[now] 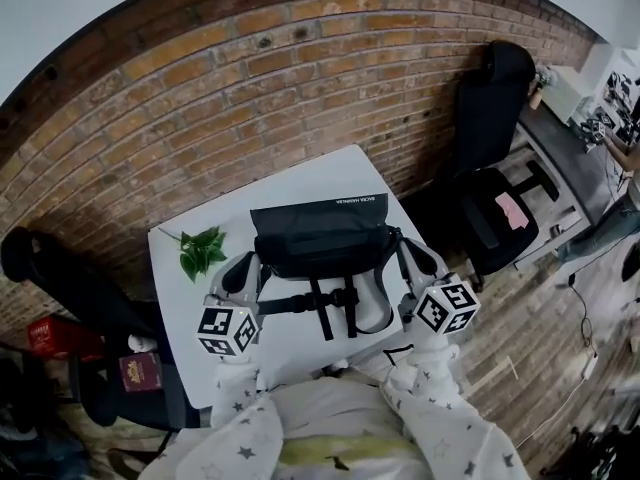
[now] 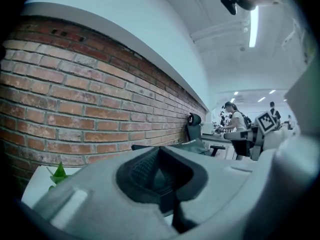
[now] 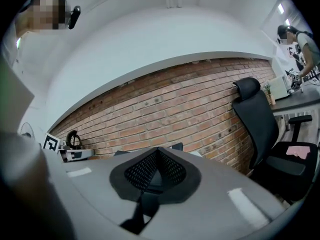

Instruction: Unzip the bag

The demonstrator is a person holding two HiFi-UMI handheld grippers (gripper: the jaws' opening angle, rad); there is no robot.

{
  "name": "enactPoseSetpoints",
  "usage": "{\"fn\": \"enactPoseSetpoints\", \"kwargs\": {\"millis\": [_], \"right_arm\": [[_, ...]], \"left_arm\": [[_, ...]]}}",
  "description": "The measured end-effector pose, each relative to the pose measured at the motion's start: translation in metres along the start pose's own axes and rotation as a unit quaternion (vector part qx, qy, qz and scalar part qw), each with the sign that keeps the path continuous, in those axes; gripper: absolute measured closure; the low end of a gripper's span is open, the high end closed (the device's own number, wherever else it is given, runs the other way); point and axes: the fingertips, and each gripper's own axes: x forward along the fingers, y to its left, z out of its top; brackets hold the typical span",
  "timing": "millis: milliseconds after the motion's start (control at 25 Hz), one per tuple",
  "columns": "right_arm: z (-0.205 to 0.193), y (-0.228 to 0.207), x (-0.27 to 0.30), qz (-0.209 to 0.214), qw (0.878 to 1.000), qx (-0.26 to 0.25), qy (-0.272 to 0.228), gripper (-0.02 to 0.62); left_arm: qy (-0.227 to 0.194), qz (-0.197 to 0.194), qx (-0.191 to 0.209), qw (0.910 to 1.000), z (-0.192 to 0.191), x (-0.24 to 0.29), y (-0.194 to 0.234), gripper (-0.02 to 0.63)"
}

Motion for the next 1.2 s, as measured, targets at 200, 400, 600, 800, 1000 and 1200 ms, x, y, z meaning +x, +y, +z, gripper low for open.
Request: {"fn": "enactPoseSetpoints", "kwargs": {"millis": [200, 400, 600, 800, 1000, 1200], "right_arm": [[0.016, 0.008, -0.003, 0.011, 1.000, 0.004, -0.025, 0.586], [0.020, 0.015, -0.005, 0.013, 0.999, -0.005, -0.031, 0.586], [0.026, 0.019, -0.005, 0.011, 0.999, -0.012, -0.042, 0.588], [0.026, 0.018, -0.007, 0.009, 0.999, -0.011, -0.046, 0.586], [0.024, 0.020, -0.007, 0.006, 0.999, -0.010, -0.045, 0.586], [0.023, 0.022, -0.007, 0.005, 0.999, -0.011, -0.044, 0.586]], "left_arm": [[-0.013, 0.008, 0.007, 0.9999, 0.016, -0.007, 0.001, 0.607], [-0.024, 0.016, 0.012, 0.9995, 0.027, -0.016, 0.005, 0.607], [-0.028, 0.018, 0.014, 0.9993, 0.031, -0.020, 0.008, 0.607], [-0.029, 0.019, 0.018, 0.9992, 0.031, -0.022, 0.008, 0.607], [-0.028, 0.021, 0.021, 0.9992, 0.032, -0.026, 0.009, 0.607], [-0.028, 0.027, 0.020, 0.9990, 0.033, -0.031, 0.011, 0.607]]}}
